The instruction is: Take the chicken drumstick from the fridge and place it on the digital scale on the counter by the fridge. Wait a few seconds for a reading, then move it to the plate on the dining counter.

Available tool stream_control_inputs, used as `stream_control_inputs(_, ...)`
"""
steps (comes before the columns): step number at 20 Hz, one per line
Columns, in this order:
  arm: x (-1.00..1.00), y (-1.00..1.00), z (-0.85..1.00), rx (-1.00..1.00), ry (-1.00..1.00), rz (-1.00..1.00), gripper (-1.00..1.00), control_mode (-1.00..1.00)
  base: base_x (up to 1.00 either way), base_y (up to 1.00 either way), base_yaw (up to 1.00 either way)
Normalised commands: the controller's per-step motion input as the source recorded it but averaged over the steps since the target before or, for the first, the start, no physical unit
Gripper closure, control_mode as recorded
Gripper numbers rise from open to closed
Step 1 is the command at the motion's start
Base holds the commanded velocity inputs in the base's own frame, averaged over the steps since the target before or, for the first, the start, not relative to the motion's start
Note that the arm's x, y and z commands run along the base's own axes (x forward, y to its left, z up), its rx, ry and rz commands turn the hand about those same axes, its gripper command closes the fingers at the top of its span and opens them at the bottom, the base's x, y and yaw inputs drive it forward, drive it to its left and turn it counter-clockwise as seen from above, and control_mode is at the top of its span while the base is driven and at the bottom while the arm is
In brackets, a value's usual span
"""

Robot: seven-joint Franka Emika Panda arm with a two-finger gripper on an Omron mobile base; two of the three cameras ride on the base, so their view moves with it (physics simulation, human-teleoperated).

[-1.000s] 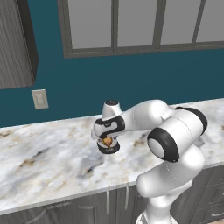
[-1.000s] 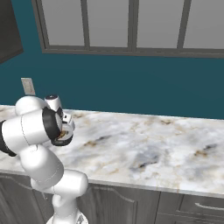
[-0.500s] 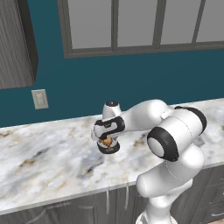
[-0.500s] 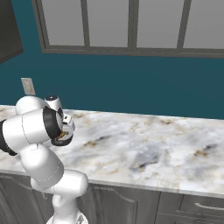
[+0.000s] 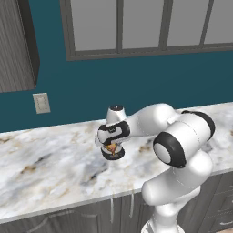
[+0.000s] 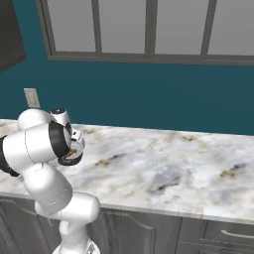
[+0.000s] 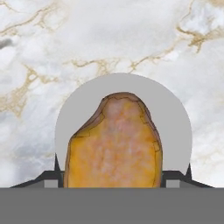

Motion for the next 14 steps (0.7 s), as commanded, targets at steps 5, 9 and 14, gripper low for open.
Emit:
stream_control_inputs(5,-0.2,-0.11,0.8,0.08,0.0,0.0,1.0,-1.0,0.0,0.0,0.0)
stream_control_inputs(9,-0.65,-0.4,1.0,0.16,0.0,0.0,1.0,-1.0,0.0,0.0,0.0)
stream_control_inputs(14,-0.62,-0.69,1.0,0.11,0.09,0.0,1.0,-1.0,0.0,0.0,0.0)
